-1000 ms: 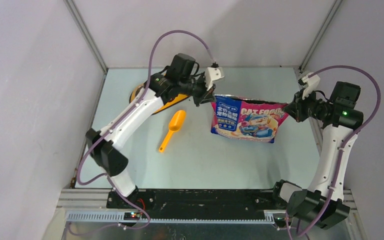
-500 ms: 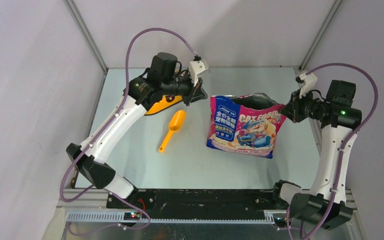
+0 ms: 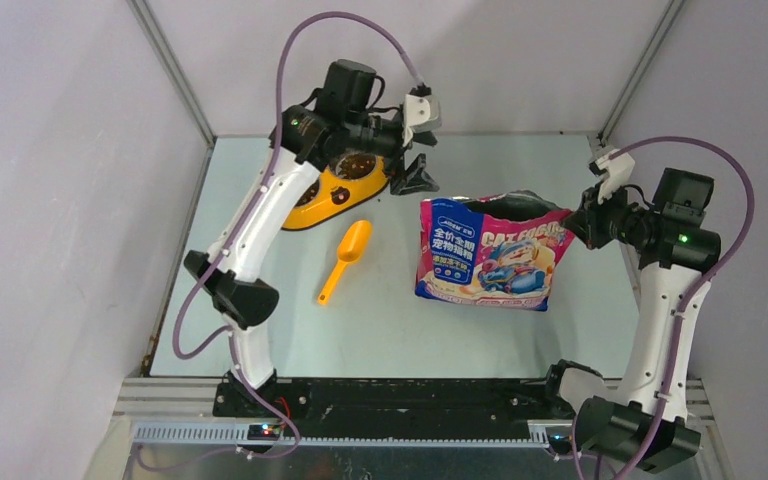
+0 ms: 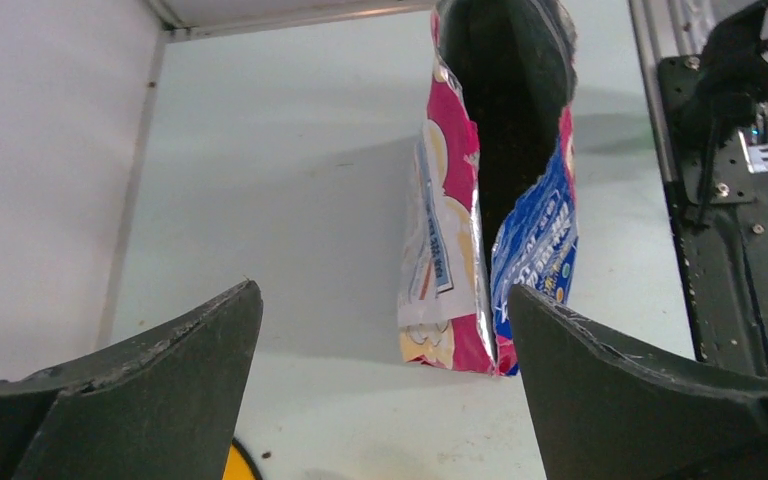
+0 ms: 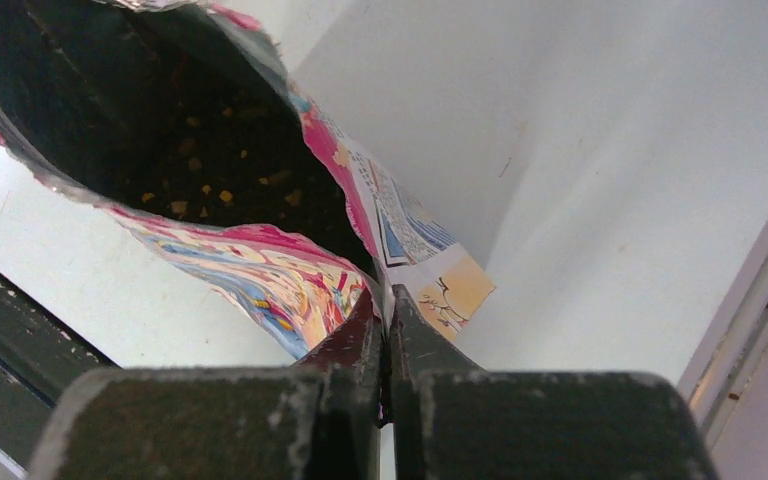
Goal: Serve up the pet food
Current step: Close the pet food bag at the center of the board.
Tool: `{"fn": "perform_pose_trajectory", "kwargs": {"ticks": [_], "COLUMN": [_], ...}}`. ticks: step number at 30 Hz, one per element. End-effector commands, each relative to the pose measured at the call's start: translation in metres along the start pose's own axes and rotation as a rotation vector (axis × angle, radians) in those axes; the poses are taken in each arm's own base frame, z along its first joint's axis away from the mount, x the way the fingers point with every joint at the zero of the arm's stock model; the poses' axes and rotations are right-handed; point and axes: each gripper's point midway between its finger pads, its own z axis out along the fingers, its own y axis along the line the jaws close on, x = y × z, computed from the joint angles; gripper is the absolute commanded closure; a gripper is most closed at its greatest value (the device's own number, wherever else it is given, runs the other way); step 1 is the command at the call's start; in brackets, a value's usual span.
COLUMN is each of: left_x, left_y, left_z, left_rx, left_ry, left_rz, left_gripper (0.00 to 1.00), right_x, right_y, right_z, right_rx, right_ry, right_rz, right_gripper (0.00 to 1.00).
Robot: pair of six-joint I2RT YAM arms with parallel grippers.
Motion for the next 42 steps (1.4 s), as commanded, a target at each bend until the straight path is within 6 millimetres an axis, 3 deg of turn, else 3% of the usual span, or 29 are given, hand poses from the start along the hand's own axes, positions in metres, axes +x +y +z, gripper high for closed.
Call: {"fn": "perform_pose_trajectory", "kwargs": {"ticks": [1,6,10,14,17,19,29,37,42], "left_x": [0.007,0.027,0.024,0.032,0.039,0.042,0.05,0.049,0.043], "left_y": [-0.034,-0.059,-0.061,-0.048,-0.044,-0.042,-0.043,-0.02,-0.026], "left_z": [0.008,0.018,0.02,0.031,0.04,0.044,0.046,0.032,0.028], "left_rx": [0.166,0.199,0.178,0.075,0.048,0.033,0.012,-0.16,-0.141], "left_ry": [0.004,0.1,0.09,0.144,0.17,0.183,0.21,0.237,0.225], "left_rz": [0.024,0.042,-0.005,-0.014,-0.022,-0.027,-0.043,-0.054,-0.047], "left_gripper": [0.0,0.0,0.0,0.03,0.17,0.41,0.98,1.0,1.0], "right_x": [-0.031,-0.029,-0.029,-0.029,-0.029,-0.028,-0.029,-0.029,-0.028], "right_y": [-0.014,-0.019,-0.019,-0.021,-0.02,-0.022,-0.038,-0.067,-0.074], "right_z": [-0.013,-0.013,-0.013,-0.013,-0.014,-0.014,-0.014,-0.02,-0.022], "right_rx": [0.075,0.089,0.089,0.104,0.105,0.112,0.19,0.332,0.369], "right_ry": [-0.111,-0.106,-0.108,-0.113,-0.113,-0.108,-0.103,-0.08,-0.068], "right_rz": [-0.118,-0.089,-0.081,-0.085,-0.085,-0.081,-0.04,-0.031,-0.043], "right_gripper": [1.0,1.0,1.0,1.0,1.0,1.0,1.0,1.0,1.0]}}
